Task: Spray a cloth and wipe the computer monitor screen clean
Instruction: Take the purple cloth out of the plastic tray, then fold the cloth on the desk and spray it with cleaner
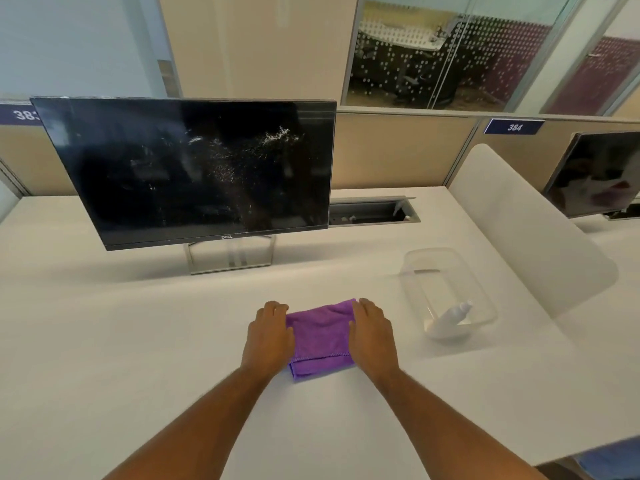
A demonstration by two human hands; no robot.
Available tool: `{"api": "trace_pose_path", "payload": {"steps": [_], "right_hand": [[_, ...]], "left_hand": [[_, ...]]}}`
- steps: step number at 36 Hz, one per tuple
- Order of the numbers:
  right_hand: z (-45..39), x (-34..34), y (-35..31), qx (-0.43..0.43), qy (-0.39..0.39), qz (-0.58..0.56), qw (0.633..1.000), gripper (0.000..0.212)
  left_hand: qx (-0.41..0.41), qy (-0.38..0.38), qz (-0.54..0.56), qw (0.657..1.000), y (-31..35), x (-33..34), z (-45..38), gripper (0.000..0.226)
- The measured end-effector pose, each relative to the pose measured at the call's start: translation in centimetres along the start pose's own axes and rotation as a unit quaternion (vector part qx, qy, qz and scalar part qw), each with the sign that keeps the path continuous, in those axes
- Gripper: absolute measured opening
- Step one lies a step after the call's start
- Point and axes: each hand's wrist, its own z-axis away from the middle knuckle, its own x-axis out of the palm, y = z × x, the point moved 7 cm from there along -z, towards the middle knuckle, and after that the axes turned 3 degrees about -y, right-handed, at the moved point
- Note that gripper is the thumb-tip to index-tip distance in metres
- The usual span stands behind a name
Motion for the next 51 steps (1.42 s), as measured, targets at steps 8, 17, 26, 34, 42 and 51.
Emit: {"api": "trace_pose_path", "payload": {"steps": [8, 17, 26, 34, 42, 51], "right_hand": [[2.4, 4.6, 0.0, -0.038, -0.132, 0.074, 0.988, 0.069], [3.0, -0.4, 2.7, 0.028, 0.051, -0.019, 0.998, 0.037], [4.9, -9.7, 11.8, 0.316, 0.376, -0.16, 0.856, 0.034], [3.1, -11.3, 15.7, 0.339, 0.288, -0.154, 0.882, 0.044], [2.1, -10.8, 16.5, 0.309, 0.234, -0.122, 0.914, 0.022], [0.2, -14.7, 11.1, 0.189, 0.335, -0.193, 0.903, 0.017]], "left_hand": [[0.114, -0.129, -0.174, 0.97, 1.5, 4.9, 2.3, 0.072], [0.087, -0.184, -0.178, 0.963, 1.1, 5.7, 2.9, 0.073], [0.082, -0.195, -0.171, 0.962, 1.5, 5.7, 2.9, 0.074], [0.077, -0.198, -0.177, 0.961, 1.5, 5.7, 2.7, 0.075], [0.074, -0.193, -0.179, 0.962, 1.3, 5.6, 2.5, 0.075], [0.065, -0.187, -0.15, 0.969, 1.4, 5.4, 2.5, 0.075]]}}
